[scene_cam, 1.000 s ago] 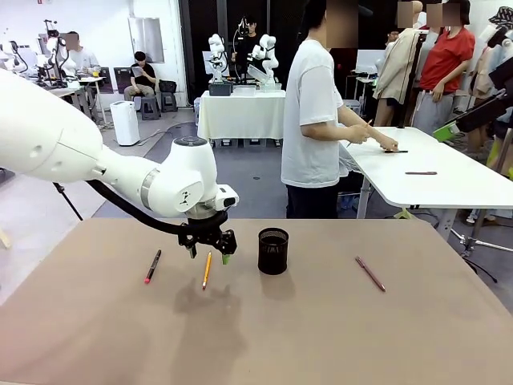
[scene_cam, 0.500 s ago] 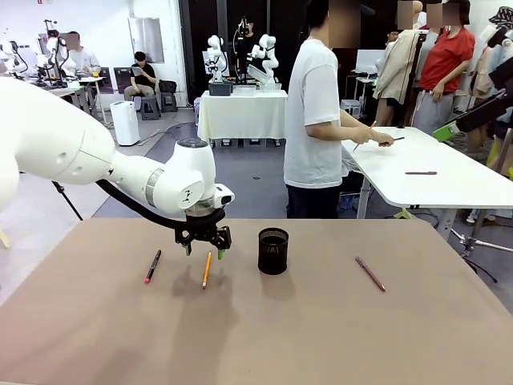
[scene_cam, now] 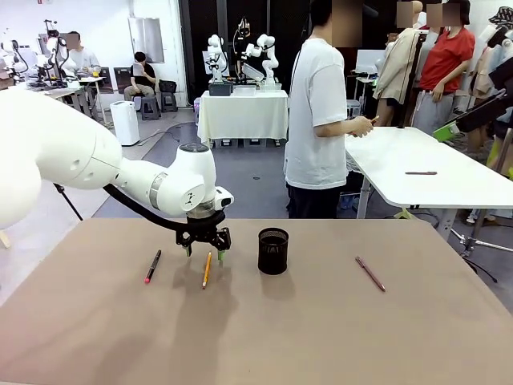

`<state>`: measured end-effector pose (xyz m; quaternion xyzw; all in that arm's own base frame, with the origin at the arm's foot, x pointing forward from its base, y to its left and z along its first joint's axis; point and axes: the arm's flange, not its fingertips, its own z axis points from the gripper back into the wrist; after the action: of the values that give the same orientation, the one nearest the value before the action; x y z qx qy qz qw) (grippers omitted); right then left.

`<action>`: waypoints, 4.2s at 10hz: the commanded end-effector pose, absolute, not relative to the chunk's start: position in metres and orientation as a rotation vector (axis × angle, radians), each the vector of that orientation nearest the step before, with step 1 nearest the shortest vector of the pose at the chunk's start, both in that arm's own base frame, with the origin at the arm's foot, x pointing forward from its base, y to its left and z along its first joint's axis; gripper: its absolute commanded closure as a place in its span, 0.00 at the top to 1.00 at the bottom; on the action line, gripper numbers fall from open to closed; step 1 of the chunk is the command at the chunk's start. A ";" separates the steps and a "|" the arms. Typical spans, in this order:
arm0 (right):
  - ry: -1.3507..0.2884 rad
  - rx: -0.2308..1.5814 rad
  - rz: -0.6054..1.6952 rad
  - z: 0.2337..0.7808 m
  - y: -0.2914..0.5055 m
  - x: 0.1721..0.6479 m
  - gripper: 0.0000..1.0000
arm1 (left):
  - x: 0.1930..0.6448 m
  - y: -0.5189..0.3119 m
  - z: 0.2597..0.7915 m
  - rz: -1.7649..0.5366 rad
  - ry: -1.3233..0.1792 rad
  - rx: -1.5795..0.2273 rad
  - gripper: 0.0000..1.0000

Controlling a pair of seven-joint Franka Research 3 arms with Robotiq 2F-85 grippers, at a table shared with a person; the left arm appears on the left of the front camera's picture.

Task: Place the pens into the pen holder.
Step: Pick up a writing instrument from the table and place it into the Pen holder.

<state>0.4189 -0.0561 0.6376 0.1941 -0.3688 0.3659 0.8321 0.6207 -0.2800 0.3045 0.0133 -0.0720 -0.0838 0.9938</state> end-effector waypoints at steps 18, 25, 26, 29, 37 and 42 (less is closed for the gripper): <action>-0.796 0.424 0.779 0.639 -0.055 0.420 1.00 | 0.620 -0.269 0.319 -0.064 -0.049 -0.034 0.00; -0.796 0.424 0.779 0.639 -0.055 0.420 1.00 | 0.598 -0.214 0.435 -0.192 -0.070 -0.699 0.00; -0.796 0.424 0.779 0.639 -0.055 0.420 1.00 | 0.599 -0.202 0.442 -0.218 -0.079 -0.804 0.00; -0.796 0.424 0.779 0.639 -0.055 0.420 1.00 | 0.586 -0.194 0.447 -0.573 -0.327 -0.987 0.00; -0.796 0.424 0.779 0.639 -0.055 0.420 1.00 | 0.599 -0.199 0.454 -0.537 -0.371 -0.970 0.00; -0.796 0.424 0.779 0.639 -0.055 0.420 1.00 | 0.613 -0.195 0.468 -0.695 -0.595 -1.283 0.00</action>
<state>0.4189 -0.0562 0.6374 0.1941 -0.3685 0.3658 0.8323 0.6165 -0.2056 0.4699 -0.5402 -0.2572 -0.2926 0.7459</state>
